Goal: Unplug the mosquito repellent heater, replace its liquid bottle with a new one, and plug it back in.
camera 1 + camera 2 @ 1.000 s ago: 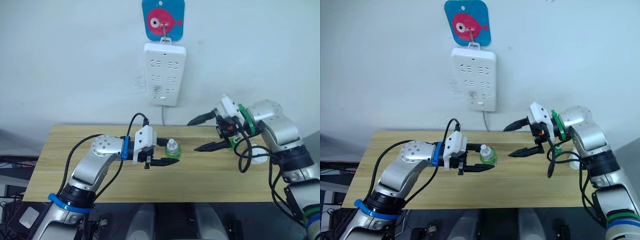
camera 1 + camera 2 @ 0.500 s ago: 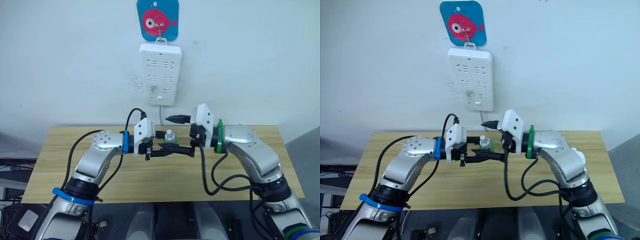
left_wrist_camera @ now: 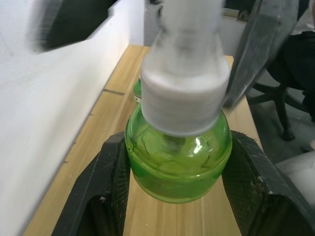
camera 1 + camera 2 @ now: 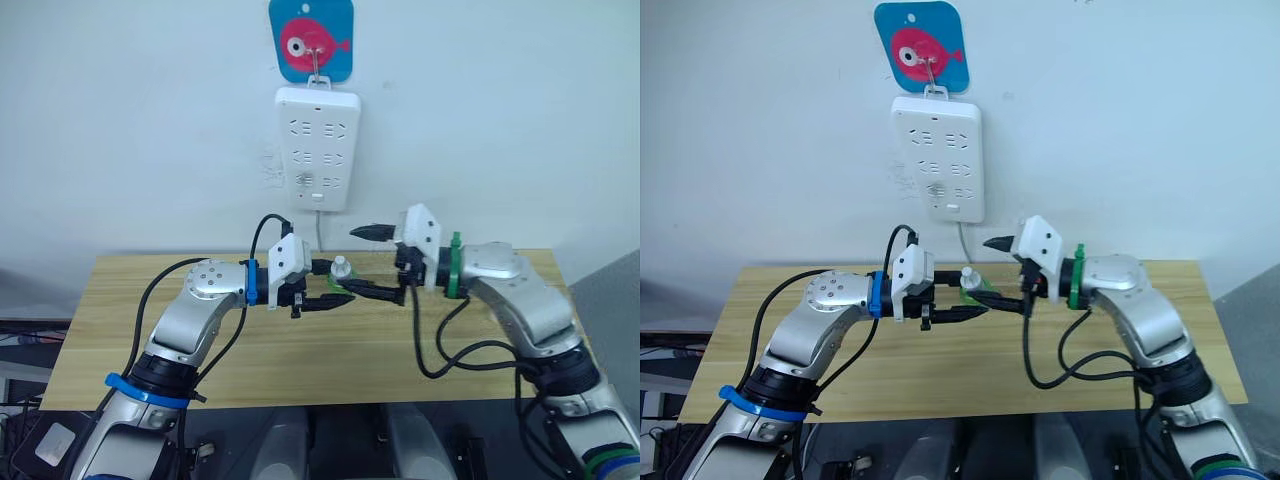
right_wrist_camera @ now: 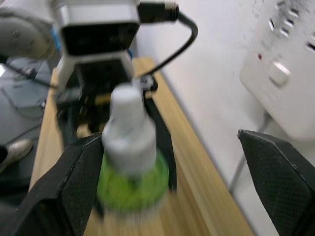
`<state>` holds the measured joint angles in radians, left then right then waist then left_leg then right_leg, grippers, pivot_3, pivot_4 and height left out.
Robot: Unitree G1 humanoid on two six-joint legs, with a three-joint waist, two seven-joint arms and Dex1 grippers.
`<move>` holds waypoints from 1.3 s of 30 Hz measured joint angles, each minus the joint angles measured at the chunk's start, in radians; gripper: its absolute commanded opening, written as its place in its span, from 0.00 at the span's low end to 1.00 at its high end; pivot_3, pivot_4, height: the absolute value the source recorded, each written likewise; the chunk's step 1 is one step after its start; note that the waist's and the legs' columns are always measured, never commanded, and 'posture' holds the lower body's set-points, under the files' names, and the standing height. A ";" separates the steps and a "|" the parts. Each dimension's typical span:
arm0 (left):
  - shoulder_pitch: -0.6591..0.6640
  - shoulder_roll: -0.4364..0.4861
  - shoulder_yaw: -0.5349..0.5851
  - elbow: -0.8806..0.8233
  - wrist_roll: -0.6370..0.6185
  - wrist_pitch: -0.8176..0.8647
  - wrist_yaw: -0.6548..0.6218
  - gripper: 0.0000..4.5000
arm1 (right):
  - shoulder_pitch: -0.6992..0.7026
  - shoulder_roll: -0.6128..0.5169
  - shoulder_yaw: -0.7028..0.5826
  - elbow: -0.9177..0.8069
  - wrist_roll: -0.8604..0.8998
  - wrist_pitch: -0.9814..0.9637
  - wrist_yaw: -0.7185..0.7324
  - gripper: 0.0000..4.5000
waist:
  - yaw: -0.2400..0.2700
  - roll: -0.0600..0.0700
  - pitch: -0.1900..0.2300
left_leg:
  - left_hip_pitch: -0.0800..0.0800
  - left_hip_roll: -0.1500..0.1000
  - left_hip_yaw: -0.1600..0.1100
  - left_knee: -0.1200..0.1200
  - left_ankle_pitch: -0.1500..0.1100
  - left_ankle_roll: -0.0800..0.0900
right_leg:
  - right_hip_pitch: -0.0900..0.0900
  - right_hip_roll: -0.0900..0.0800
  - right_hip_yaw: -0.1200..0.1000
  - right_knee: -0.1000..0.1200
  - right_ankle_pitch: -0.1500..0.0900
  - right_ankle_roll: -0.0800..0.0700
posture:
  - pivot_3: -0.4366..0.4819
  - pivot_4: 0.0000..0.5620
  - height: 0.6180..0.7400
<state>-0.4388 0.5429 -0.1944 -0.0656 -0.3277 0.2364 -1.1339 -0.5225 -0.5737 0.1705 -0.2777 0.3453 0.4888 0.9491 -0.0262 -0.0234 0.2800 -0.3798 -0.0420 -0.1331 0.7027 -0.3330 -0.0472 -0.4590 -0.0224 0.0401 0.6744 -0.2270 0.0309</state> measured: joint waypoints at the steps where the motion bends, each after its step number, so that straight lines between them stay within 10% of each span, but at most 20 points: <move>1: 0.003 0.000 0.000 -0.002 0.000 0.000 -0.002 0.50 | 0.001 -0.022 -0.027 -0.001 0.020 0.010 0.013 0.99 | -0.001 0.000 0.000 | 0.000 0.000 0.000 0.000 0.000 0.000 | 0.000 0.000 0.000 0.000 0.000 0.000 | 0.46 0.40 1.00; 19: -0.003 -0.008 0.002 -0.001 -0.001 -0.010 -0.015 0.50 | -0.026 0.207 0.102 0.007 0.025 0.055 -0.105 0.99 | -0.001 -0.001 -0.008 | 0.000 0.000 -0.001 0.000 0.000 0.000 | -0.001 0.000 0.000 0.000 0.000 0.000 | 0.45 0.38 1.00; 39: -0.033 -0.018 0.003 0.040 -0.001 -0.026 -0.035 0.50 | 0.035 -0.040 -0.071 -0.067 0.178 0.180 -0.001 0.96 | -0.006 -0.001 -0.008 | 0.000 0.000 0.002 0.000 0.000 0.000 | 0.000 0.000 0.000 0.000 0.000 0.000 | 0.41 0.40 1.00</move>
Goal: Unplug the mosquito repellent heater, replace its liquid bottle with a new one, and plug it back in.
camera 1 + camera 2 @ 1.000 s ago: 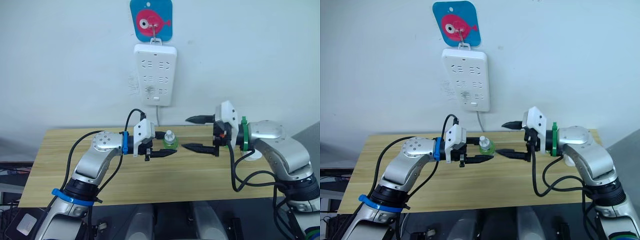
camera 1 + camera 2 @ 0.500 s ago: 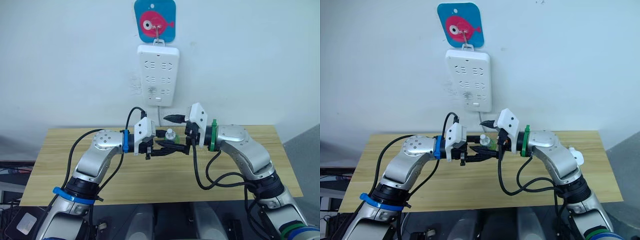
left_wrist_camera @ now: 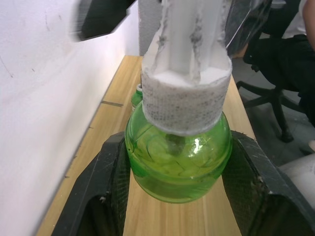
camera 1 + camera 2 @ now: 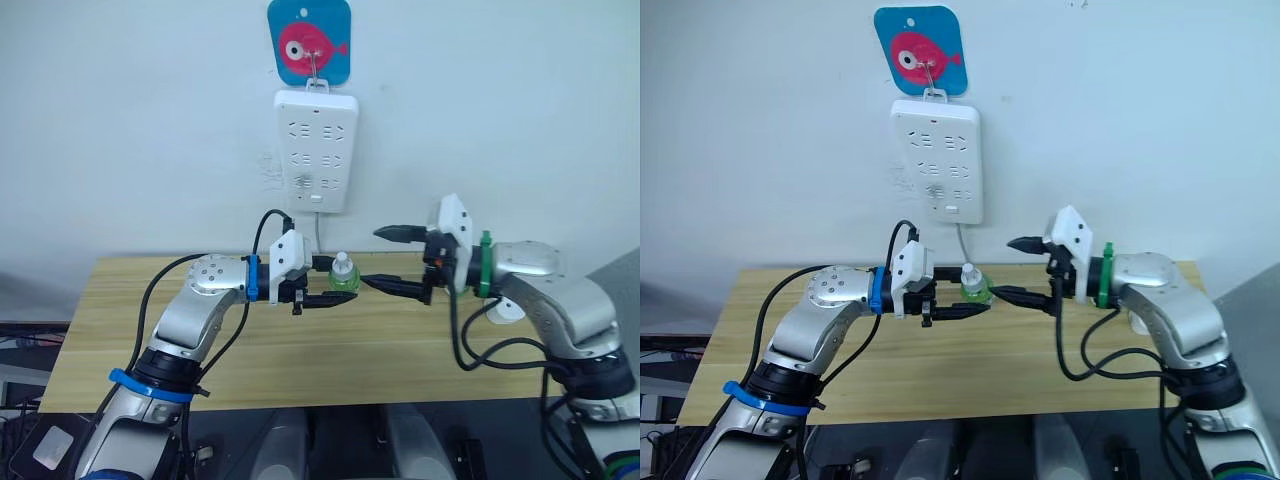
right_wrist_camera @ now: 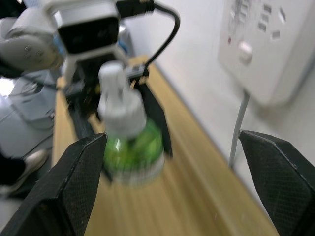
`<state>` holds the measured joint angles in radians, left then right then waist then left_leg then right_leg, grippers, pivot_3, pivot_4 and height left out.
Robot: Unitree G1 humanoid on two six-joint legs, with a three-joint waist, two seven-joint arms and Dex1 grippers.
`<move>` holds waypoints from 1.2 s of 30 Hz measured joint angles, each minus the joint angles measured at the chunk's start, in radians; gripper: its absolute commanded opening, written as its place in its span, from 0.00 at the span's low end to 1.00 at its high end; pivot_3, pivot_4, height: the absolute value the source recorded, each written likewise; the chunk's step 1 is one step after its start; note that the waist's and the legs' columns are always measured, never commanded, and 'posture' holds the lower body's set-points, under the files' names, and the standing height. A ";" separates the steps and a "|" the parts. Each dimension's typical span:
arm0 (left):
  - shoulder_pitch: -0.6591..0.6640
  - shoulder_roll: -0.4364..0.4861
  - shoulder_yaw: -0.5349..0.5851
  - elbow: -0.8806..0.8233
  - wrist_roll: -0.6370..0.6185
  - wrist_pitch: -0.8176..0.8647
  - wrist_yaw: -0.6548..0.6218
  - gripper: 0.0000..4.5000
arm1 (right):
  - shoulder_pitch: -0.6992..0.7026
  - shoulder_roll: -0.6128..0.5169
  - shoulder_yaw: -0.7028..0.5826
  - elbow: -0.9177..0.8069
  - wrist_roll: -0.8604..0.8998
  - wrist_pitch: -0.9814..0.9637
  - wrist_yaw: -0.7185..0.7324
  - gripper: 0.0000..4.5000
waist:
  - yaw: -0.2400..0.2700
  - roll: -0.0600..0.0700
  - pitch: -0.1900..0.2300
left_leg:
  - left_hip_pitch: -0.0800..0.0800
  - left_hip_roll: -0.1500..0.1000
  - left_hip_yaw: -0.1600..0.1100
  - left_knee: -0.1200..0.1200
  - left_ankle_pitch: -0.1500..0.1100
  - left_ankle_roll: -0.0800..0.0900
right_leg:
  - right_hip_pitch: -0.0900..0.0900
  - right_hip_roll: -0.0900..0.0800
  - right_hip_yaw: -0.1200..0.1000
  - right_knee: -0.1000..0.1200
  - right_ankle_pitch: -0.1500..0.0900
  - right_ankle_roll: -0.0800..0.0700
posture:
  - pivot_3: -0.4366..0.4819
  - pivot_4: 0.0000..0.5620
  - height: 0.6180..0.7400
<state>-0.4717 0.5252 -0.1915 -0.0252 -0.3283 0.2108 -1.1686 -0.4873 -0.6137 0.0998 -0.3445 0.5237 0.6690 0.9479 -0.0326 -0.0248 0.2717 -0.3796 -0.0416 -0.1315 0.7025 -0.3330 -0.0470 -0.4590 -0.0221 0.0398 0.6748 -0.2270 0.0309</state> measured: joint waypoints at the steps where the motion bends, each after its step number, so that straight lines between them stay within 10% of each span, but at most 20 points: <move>1: -0.006 -0.003 0.000 0.004 0.000 0.000 0.000 0.50 | -0.002 0.009 -0.001 -0.002 0.017 0.013 0.000 0.91 | -0.002 0.000 0.000 | 0.000 0.000 0.000 0.000 0.000 0.000 | 0.000 0.000 0.000 0.001 0.000 0.000 | 0.41 0.40 1.00; 4: -0.029 -0.004 0.000 0.010 0.000 -0.001 0.000 0.50 | -0.035 0.056 -0.011 -0.004 0.097 0.077 -0.017 0.73 | -0.006 0.000 0.000 | 0.001 0.001 0.000 0.000 0.000 0.000 | 0.000 0.000 0.001 0.002 0.000 0.000 | 0.42 0.41 1.00; 21: 0.000 0.003 0.001 -0.015 0.000 0.008 0.000 0.50 | -0.085 0.116 0.071 -0.035 0.112 0.114 -0.101 0.73 | 0.000 0.000 0.000 | 0.001 0.000 -0.002 0.000 0.000 0.000 | 0.000 0.000 0.000 0.001 0.000 0.000 | 0.43 0.40 1.00; 30: 0.034 0.003 -0.001 -0.020 0.000 0.008 -0.002 0.50 | -0.085 0.149 0.082 -0.021 0.087 0.077 -0.093 0.06 | 0.000 0.000 0.000 | 0.000 0.000 -0.002 0.000 0.000 0.000 | 0.000 0.000 0.000 0.001 0.000 0.000 | 0.43 0.42 1.00; 36: 0.035 0.003 -0.001 -0.020 0.000 0.004 -0.002 0.50 | -0.088 0.163 0.059 -0.023 0.115 0.086 -0.097 0.06 | 0.000 0.000 0.000 | 0.000 0.000 -0.002 0.000 0.000 0.000 | 0.000 0.000 0.000 0.001 0.000 0.000 | 0.43 0.43 1.00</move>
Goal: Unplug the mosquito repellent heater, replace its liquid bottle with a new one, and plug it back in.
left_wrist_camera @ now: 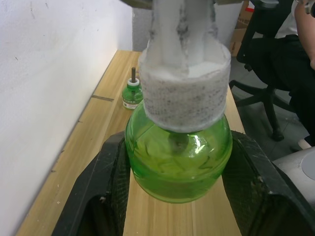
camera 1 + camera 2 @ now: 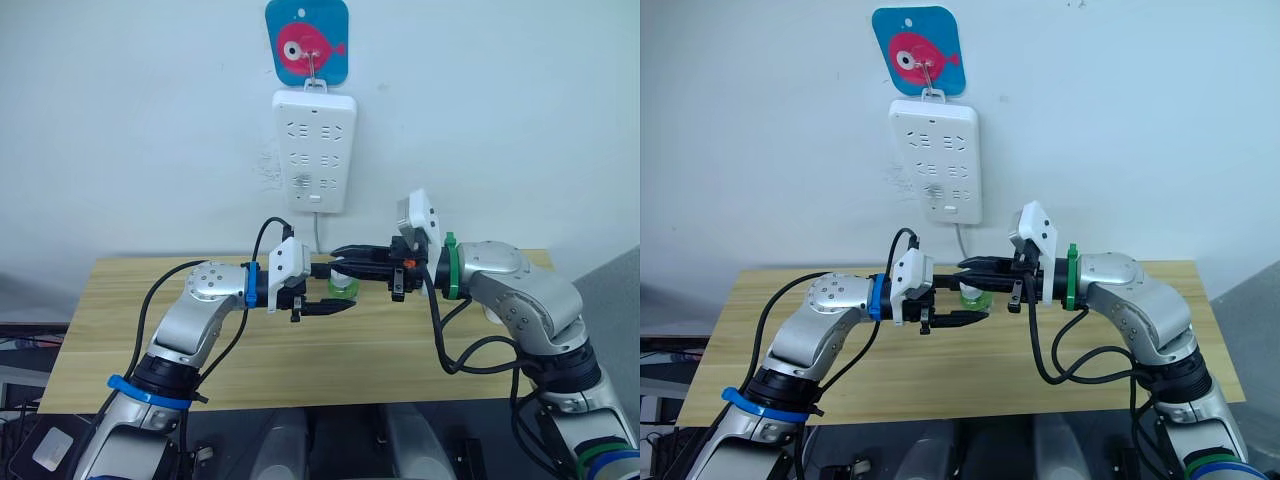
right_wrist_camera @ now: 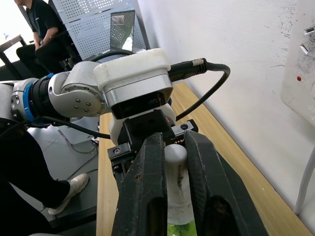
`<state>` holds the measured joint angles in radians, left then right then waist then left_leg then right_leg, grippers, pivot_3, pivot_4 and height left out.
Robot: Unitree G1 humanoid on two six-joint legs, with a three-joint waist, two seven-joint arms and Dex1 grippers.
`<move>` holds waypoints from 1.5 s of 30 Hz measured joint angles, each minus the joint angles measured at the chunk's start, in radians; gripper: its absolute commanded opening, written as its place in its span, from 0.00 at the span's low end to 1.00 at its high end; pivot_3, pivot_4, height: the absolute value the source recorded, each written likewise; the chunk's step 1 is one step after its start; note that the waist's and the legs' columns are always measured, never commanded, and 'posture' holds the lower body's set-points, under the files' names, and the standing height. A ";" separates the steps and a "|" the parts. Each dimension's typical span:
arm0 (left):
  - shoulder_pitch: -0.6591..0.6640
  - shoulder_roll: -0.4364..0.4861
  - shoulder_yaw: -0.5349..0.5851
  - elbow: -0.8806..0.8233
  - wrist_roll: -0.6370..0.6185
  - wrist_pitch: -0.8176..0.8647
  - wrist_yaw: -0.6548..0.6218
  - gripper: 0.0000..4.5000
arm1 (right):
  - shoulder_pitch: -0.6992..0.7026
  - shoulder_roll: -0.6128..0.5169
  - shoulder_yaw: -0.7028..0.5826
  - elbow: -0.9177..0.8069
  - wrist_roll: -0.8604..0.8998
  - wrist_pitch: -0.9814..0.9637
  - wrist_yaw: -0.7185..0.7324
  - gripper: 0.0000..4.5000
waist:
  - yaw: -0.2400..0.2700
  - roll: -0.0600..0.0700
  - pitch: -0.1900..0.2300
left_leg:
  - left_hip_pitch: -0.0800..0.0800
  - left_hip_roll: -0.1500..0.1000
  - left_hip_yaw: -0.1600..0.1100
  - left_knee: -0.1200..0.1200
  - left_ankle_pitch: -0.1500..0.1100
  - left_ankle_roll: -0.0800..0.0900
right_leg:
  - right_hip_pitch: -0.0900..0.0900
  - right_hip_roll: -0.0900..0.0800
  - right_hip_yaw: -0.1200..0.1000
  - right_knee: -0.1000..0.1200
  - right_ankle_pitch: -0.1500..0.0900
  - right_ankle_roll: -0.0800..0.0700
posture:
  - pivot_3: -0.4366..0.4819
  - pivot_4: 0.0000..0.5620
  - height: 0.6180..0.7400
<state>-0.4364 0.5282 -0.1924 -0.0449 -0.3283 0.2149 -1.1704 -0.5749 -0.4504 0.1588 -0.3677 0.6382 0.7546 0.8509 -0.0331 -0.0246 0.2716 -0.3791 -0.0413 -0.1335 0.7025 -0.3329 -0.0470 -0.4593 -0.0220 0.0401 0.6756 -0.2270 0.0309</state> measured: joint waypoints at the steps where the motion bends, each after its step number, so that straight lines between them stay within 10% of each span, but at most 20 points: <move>1: 0.003 0.001 0.001 0.000 0.000 -0.002 0.000 0.50 | -0.010 0.012 -0.013 -0.004 0.022 0.011 -0.006 0.06 | 0.000 0.000 0.000 | 0.000 0.000 0.000 0.000 0.000 0.000 | 0.000 0.000 0.000 0.000 0.000 0.000 | 0.43 0.44 1.00; 10: 0.052 0.011 0.008 0.014 0.019 -0.040 0.019 0.50 | -0.210 0.053 -0.226 -0.018 0.169 0.102 -0.229 0.06 | 0.003 0.000 0.000 | -0.001 0.000 -0.002 -0.001 0.000 0.000 | 0.000 0.000 -0.002 -0.003 0.000 0.000 | 0.41 0.49 1.00; 15: 0.093 0.016 0.068 0.006 0.020 -0.035 0.091 0.50 | 0.158 -0.014 -0.124 -0.006 -0.169 -0.161 -0.330 0.06 | 0.003 0.000 0.000 | -0.002 -0.001 0.001 -0.002 -0.001 0.002 | 0.000 -0.001 0.000 -0.005 0.000 0.000 | 0.43 0.54 1.00; 21: 0.150 0.019 0.089 -0.130 -0.005 0.052 0.160 0.50 | 0.401 0.162 -0.021 0.272 -0.519 -0.603 -0.561 0.06 | -0.024 0.001 0.008 | 0.006 0.001 0.005 -0.004 -0.003 0.005 | 0.002 0.001 0.005 0.003 0.000 0.000 | 0.48 0.61 1.00; 45: 0.217 0.116 0.135 -0.305 -0.100 0.214 0.178 0.50 | 0.260 0.278 -0.122 0.927 -0.622 -1.084 -0.665 0.13 | -0.015 0.006 0.047 | 0.014 0.002 0.005 -0.006 -0.003 0.006 | 0.009 0.003 0.006 0.002 -0.001 0.000 | 0.52 0.64 1.00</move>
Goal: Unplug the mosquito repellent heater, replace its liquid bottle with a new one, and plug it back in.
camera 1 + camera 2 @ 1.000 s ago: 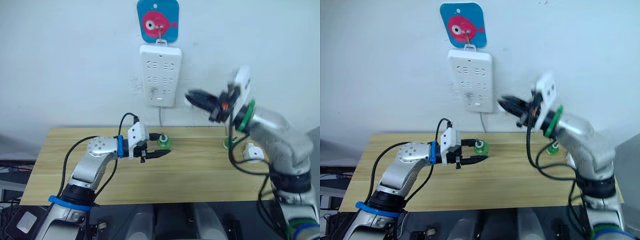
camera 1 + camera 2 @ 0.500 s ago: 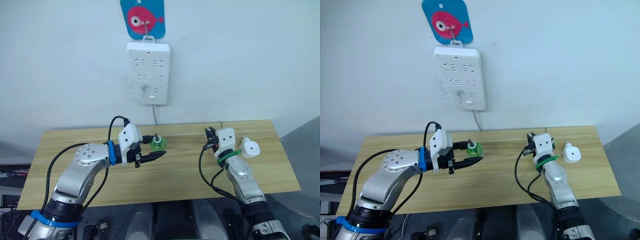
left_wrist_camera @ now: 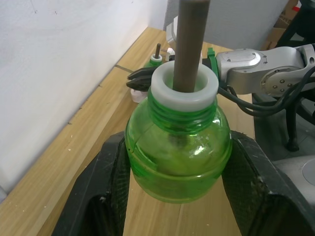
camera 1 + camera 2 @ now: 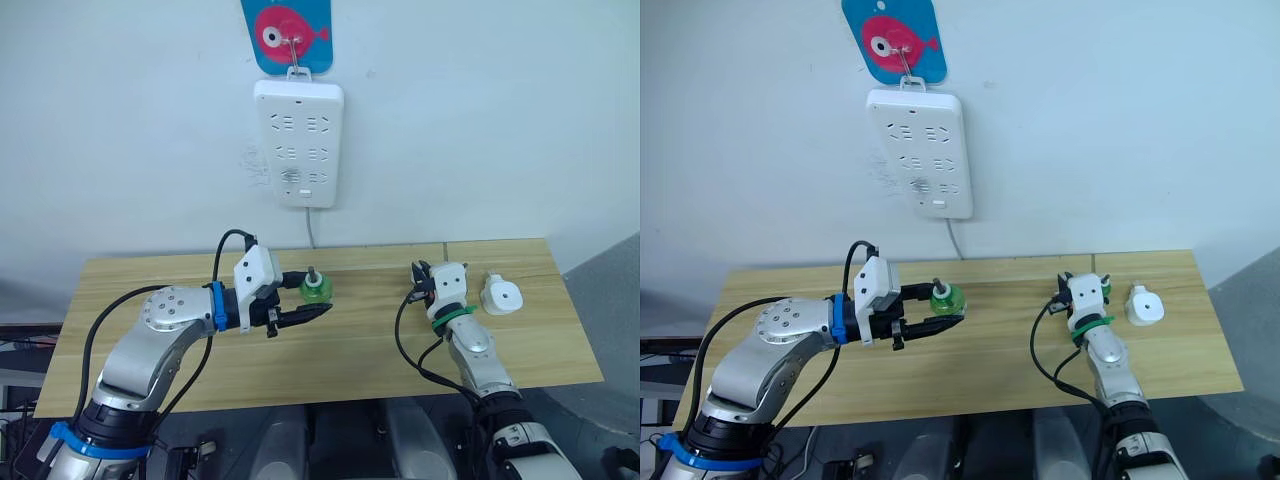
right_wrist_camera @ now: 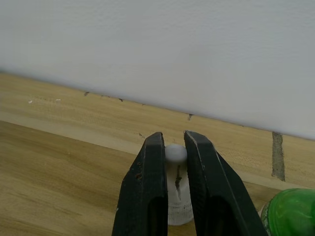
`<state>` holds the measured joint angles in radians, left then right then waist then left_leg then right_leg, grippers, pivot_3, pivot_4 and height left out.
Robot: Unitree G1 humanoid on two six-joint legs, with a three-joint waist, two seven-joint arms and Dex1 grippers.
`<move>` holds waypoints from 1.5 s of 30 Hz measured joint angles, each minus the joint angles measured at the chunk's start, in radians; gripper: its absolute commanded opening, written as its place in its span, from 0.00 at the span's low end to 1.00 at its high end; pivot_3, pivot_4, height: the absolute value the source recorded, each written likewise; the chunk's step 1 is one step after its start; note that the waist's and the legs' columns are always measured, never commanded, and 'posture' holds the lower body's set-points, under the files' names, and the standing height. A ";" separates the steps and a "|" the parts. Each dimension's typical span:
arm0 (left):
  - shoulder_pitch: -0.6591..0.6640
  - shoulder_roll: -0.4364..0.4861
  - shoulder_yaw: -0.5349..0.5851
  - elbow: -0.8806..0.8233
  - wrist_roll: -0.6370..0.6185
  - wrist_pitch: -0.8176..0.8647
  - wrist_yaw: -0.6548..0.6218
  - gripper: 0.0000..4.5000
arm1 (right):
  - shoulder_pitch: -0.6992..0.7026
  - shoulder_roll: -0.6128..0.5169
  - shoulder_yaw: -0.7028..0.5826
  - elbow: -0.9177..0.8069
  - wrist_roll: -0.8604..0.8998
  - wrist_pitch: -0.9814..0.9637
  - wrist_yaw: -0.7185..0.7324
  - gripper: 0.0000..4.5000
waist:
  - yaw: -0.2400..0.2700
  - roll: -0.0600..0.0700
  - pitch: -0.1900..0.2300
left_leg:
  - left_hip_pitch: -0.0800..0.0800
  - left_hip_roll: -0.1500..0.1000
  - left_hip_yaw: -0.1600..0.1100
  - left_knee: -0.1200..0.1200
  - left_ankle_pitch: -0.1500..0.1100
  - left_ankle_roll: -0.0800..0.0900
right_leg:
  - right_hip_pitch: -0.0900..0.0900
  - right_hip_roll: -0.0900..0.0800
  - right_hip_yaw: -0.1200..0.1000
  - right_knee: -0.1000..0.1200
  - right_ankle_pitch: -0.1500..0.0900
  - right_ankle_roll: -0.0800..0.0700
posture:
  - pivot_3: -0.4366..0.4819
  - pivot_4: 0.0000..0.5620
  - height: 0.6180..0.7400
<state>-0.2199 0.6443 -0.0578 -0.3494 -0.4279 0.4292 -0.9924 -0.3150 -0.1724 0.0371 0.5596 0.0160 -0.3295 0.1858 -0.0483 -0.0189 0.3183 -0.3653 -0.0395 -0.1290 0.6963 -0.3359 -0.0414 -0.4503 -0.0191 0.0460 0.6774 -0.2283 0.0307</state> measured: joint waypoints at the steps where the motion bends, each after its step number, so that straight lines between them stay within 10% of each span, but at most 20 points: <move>1: -0.002 0.000 0.000 0.000 0.000 0.000 0.000 0.50 | -0.004 0.000 0.000 0.007 -0.004 -0.006 -0.002 0.22 | 0.000 0.000 0.000 | 0.000 0.000 0.000 0.000 0.000 0.000 | 0.000 0.000 0.000 0.000 0.000 0.000 | 0.52 0.64 1.00; 6: -0.028 -0.004 0.000 0.008 0.001 -0.005 0.001 0.50 | -0.010 0.001 0.000 0.038 -0.024 -0.010 -0.014 0.58 | -0.001 0.000 0.000 | 0.000 0.000 0.000 0.000 0.000 0.000 | 0.000 0.000 0.000 0.000 0.000 0.000 | 0.50 0.62 1.00; 15: -0.050 -0.045 -0.036 0.093 0.031 -0.077 -0.003 0.50 | 0.026 -0.047 0.027 -0.223 0.031 0.065 0.151 0.58 | -0.006 0.000 0.000 | -0.001 0.000 0.000 0.000 0.001 -0.002 | 0.000 0.000 0.000 -0.001 0.000 0.000 | 0.45 0.52 1.00; 26: -0.132 -0.094 -0.066 0.229 0.078 -0.216 -0.049 0.50 | -0.090 -0.402 0.063 -0.831 0.529 0.846 0.655 0.58 | -0.005 0.000 -0.004 | -0.003 0.000 -0.003 0.000 0.002 -0.004 | 0.000 -0.001 -0.004 -0.006 0.000 0.000 | 0.41 0.41 1.00; 45: -0.186 -0.116 -0.084 0.242 0.077 -0.219 -0.071 0.50 | -0.206 -0.304 0.171 -0.921 0.539 0.998 0.630 0.58 | -0.004 -0.007 -0.013 | -0.012 -0.001 -0.004 0.002 0.003 -0.005 | -0.008 -0.003 -0.005 -0.005 0.001 0.000 | 0.41 0.44 1.00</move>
<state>-0.4061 0.5285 -0.1419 -0.1069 -0.3505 0.2105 -1.0632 -0.5214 -0.4768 0.2084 -0.3617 0.5549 0.6688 0.8154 -0.0526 -0.0259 0.3052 -0.3773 -0.0408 -0.1334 0.6983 -0.3331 -0.0466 -0.4578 -0.0222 0.0406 0.6722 -0.2277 0.0307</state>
